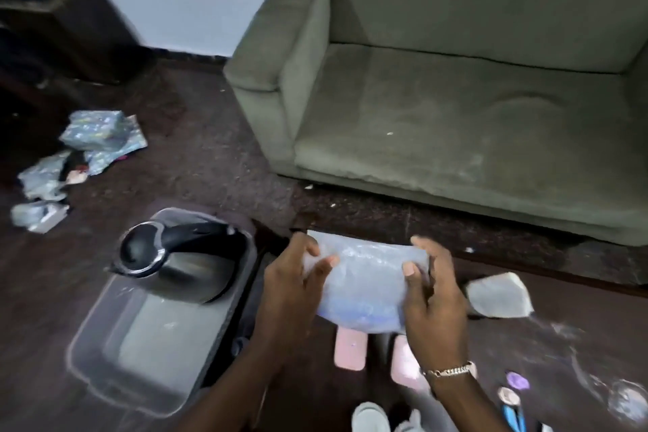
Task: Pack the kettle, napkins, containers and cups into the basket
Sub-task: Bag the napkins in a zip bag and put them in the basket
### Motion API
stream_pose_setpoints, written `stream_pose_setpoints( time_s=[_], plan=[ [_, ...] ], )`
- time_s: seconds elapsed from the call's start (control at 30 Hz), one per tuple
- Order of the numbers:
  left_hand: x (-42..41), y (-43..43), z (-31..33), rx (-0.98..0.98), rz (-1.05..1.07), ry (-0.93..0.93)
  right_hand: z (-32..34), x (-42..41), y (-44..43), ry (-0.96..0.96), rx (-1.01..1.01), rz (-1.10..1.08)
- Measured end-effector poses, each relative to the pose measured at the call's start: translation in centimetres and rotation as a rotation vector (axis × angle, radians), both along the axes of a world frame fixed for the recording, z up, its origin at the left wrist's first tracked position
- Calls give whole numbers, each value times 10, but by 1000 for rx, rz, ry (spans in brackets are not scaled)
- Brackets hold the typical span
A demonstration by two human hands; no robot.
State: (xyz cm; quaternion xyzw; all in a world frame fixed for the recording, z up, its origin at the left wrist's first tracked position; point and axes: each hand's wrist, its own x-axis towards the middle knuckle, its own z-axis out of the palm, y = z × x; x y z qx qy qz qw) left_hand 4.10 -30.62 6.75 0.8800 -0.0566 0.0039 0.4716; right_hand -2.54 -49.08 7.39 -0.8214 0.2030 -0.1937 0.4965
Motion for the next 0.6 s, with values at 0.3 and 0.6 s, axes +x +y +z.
stream_pose_setpoints(
  time_s=[0.3, 0.6],
  plan=[
    [-13, 231, -10, 217, -38, 287, -46, 6, 165, 274, 95, 475],
    [-5, 373, -62, 504, -47, 355, -71, 13, 315, 563, -396, 916]
  ],
)
